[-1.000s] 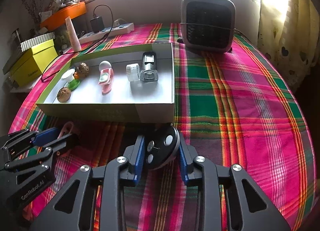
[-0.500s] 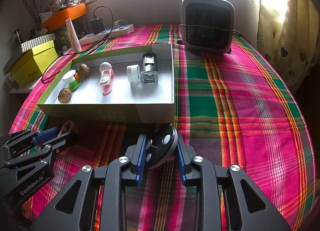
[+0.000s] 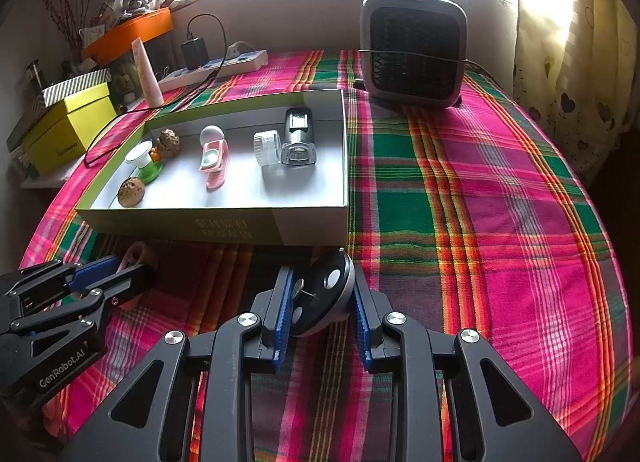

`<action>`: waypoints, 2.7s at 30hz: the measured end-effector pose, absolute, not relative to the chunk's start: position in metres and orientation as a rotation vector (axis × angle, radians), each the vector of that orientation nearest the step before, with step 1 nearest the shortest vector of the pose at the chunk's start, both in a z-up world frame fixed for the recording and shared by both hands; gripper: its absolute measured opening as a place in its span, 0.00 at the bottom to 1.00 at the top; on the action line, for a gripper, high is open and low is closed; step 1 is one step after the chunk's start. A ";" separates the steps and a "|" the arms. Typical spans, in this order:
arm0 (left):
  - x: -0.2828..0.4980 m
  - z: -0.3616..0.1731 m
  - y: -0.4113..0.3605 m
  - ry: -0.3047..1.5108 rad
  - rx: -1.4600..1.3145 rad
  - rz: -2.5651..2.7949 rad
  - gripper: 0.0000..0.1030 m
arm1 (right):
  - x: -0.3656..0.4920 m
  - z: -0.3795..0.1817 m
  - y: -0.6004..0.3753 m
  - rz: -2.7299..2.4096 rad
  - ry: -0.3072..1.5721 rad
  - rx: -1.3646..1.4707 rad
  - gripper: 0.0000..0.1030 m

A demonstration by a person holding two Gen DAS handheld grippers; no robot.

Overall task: Organize objects
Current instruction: 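Carry the pink loop clip and black disc over the white tray with both tools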

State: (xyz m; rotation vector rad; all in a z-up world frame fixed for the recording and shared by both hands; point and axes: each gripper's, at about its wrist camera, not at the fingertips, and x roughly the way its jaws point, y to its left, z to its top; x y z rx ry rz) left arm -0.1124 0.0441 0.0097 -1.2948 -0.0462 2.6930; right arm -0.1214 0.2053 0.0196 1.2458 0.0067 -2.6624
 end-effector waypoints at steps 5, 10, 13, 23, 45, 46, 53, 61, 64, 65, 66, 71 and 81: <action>-0.110 0.015 0.042 -0.066 -1.280 2.686 0.21 | -0.118 0.027 0.207 -2.672 0.001 1.222 0.27; -0.109 0.024 0.039 -0.086 -1.249 2.690 0.21 | -0.118 0.035 0.206 -2.677 -0.006 1.193 0.27; -0.110 0.031 0.036 -0.093 -1.229 2.700 0.21 | -0.117 0.042 0.204 -2.679 -0.003 1.166 0.27; -0.130 0.048 0.018 -0.135 -1.200 2.716 0.21 | -0.137 0.056 0.193 -2.673 0.021 1.129 0.27; -0.198 0.035 0.004 -0.142 -1.264 2.719 0.21 | -0.196 0.036 0.173 -2.603 0.062 1.216 0.27; -0.199 0.034 0.004 -0.147 -1.267 2.716 0.21 | -0.198 0.035 0.172 -2.601 0.064 1.224 0.27; -0.210 0.027 0.006 -0.129 -1.295 2.702 0.21 | -0.204 0.028 0.171 -2.591 0.065 1.243 0.27; -0.216 0.018 0.008 -0.111 -1.317 2.699 0.21 | -0.207 0.025 0.169 -2.592 0.085 1.240 0.27; -0.219 0.017 0.008 -0.115 -1.326 2.701 0.21 | -0.208 0.024 0.169 -2.597 0.090 1.232 0.27; -0.220 0.016 0.008 -0.115 -1.333 2.701 0.21 | -0.208 0.024 0.169 -2.598 0.090 1.229 0.27; -0.220 0.016 0.007 -0.117 -1.329 2.703 0.21 | -0.208 0.024 0.169 -2.599 0.091 1.228 0.27; -0.220 0.016 0.007 -0.114 -1.330 2.703 0.21 | -0.208 0.024 0.168 -2.603 0.098 1.222 0.27; -0.220 0.016 0.007 -0.103 -1.337 2.702 0.22 | -0.207 0.023 0.168 -2.608 0.094 1.218 0.27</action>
